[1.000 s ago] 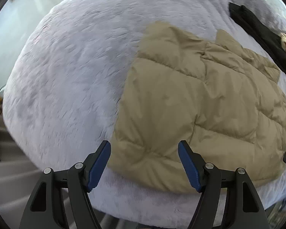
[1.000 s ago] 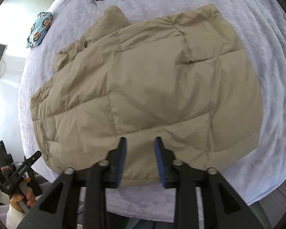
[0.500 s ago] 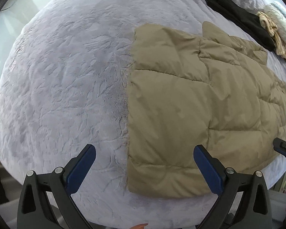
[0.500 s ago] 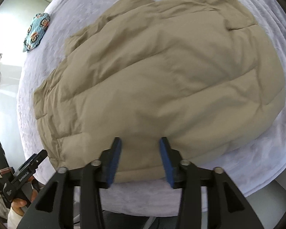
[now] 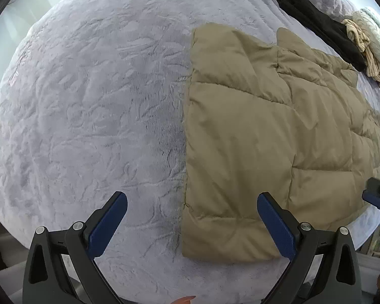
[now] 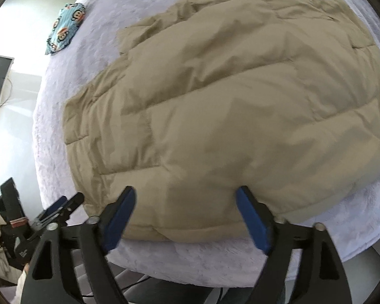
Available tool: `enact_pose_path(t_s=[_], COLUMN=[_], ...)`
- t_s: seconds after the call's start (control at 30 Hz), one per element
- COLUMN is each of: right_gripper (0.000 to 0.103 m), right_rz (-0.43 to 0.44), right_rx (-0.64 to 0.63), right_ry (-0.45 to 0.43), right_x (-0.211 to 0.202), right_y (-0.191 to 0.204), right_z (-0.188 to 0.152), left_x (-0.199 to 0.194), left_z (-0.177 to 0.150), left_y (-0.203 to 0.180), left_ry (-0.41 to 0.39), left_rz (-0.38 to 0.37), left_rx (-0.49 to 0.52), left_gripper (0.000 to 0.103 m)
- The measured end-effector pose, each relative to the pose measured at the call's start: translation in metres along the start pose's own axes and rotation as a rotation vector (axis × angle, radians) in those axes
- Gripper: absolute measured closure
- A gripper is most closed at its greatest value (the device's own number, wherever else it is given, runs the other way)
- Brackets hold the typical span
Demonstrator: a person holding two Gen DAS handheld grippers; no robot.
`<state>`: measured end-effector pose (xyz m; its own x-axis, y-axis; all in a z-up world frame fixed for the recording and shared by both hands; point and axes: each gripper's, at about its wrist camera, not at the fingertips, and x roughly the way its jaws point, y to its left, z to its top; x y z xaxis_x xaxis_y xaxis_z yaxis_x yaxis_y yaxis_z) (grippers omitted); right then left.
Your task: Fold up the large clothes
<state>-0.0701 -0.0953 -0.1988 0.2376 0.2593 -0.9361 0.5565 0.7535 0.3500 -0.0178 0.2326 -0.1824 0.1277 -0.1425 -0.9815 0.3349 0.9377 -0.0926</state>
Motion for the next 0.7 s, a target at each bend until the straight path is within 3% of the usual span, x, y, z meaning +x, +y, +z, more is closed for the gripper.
enact_pose_path(t_s=[0.5, 0.7], right_gripper=[0.0, 0.0], right_rz=[0.047, 0.035], right_rx=[0.06, 0.075], right_ry=[0.042, 0.058], right_x=[0.02, 0.026], right_y=[-0.002, -0.006], right_z=[0.007, 0.007], left_x=[0.023, 0.026], left_z=[0.006, 0.019], left_y=[0.023, 0.057], left_ry=[0.012, 0.021], left_rz=[-0.013, -0.25], left_rx=[-0.027, -0.055], left_gripper=[0.0, 0.0])
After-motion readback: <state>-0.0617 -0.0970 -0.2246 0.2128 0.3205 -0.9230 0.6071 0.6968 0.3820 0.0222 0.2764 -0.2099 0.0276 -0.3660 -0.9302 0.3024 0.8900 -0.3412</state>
